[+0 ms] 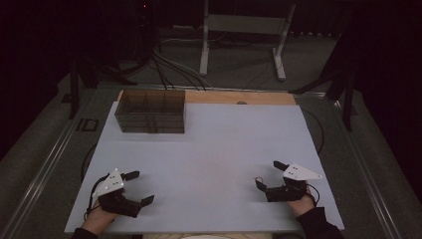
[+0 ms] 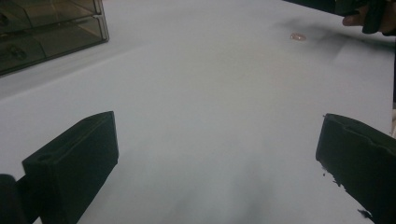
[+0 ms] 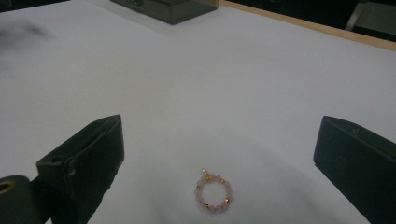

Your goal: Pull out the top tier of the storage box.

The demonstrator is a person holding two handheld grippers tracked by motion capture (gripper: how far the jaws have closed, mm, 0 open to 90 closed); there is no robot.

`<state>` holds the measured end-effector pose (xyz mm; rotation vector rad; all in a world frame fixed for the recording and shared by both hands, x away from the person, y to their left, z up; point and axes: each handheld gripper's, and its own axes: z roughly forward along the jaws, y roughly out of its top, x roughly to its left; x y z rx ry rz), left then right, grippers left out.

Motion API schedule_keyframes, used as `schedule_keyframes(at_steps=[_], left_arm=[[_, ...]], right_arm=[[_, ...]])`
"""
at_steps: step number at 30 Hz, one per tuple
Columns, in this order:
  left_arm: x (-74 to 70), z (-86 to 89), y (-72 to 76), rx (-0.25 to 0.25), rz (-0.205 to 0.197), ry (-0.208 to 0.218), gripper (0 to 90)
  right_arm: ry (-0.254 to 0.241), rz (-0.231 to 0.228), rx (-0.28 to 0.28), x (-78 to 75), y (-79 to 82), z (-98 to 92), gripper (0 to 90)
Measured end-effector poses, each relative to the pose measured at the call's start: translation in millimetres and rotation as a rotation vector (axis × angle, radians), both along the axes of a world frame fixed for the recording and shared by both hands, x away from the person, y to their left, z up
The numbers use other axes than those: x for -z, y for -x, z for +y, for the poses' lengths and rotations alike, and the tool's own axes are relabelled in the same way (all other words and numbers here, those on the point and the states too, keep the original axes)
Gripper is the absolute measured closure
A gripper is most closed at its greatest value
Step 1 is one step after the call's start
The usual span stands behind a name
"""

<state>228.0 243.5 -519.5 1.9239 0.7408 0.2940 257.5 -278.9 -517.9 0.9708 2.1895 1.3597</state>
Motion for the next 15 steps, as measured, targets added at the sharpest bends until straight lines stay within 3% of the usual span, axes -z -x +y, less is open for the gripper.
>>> schedule_keyframes(at_steps=[15], left_arm=[[-2.5,-2.0,2.8,0.017,-0.022,-0.003,0.0]], right_arm=[[0.003,-0.010,-0.021,0.0,0.9,2.8,2.4]])
